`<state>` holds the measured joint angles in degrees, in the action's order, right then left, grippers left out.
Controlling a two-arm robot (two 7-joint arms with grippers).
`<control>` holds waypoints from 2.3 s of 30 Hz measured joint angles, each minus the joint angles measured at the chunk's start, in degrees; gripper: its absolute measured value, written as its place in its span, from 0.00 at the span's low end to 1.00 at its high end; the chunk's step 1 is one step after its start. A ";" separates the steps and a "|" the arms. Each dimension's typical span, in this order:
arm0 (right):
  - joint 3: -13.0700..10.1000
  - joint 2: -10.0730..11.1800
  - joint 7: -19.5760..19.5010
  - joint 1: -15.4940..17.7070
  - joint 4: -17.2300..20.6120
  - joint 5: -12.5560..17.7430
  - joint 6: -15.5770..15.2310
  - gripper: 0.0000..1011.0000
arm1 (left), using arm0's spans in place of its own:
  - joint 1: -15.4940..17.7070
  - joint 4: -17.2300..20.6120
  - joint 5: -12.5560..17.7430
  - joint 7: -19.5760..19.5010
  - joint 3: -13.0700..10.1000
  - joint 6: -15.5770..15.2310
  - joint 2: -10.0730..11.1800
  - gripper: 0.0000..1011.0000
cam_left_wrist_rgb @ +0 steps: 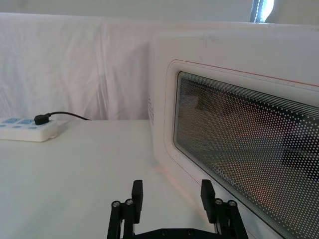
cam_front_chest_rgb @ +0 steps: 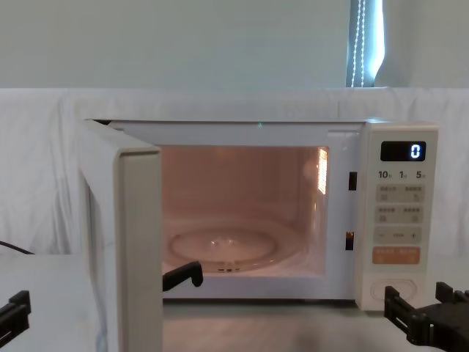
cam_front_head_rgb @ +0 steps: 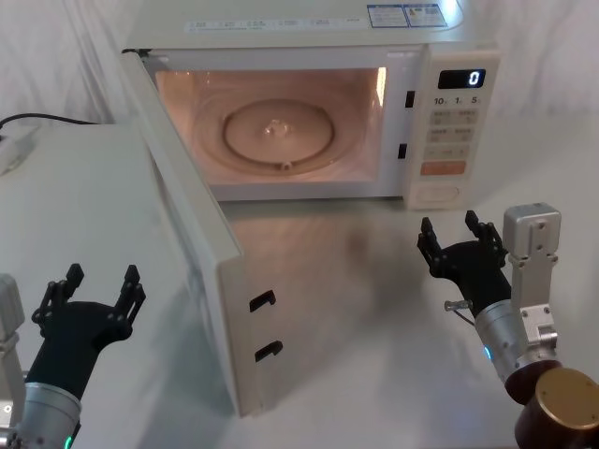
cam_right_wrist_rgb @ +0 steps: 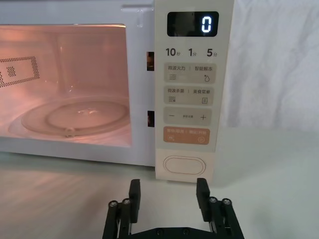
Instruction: Press the button to open the microwave door with one hand; close the microwave door with the other hand.
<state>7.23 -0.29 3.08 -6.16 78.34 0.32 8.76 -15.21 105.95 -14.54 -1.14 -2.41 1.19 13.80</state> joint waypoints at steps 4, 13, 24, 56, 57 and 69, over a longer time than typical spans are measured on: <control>0.00 0.00 -0.01 0.00 0.00 0.00 -0.02 0.80 | 0.00 0.00 0.00 0.00 0.00 0.00 0.00 0.64; 0.00 0.00 -0.01 0.00 0.00 0.00 -0.04 0.99 | 0.00 0.00 0.00 0.00 0.00 0.00 0.00 0.32; 0.00 0.00 -0.01 0.01 -0.01 0.00 -0.04 0.99 | 0.00 0.00 0.00 0.00 0.00 0.00 0.00 0.02; 0.00 0.00 -0.01 0.01 -0.01 0.00 -0.04 0.99 | 5.47 5.90 4.15 -5.82 0.14 -3.56 -1.75 0.00; 0.01 0.00 -0.01 0.01 -0.01 0.00 -0.04 0.99 | 5.67 5.93 4.25 -5.92 0.08 -3.66 -1.76 0.00; 0.01 0.00 -0.01 0.01 -0.01 0.00 -0.04 0.99 | 10.00 4.67 4.51 -8.14 -1.40 -4.40 -1.58 0.00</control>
<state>7.24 -0.29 3.07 -6.16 78.33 0.32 8.73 -5.21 110.63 -10.03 -9.28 -3.81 -3.20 12.23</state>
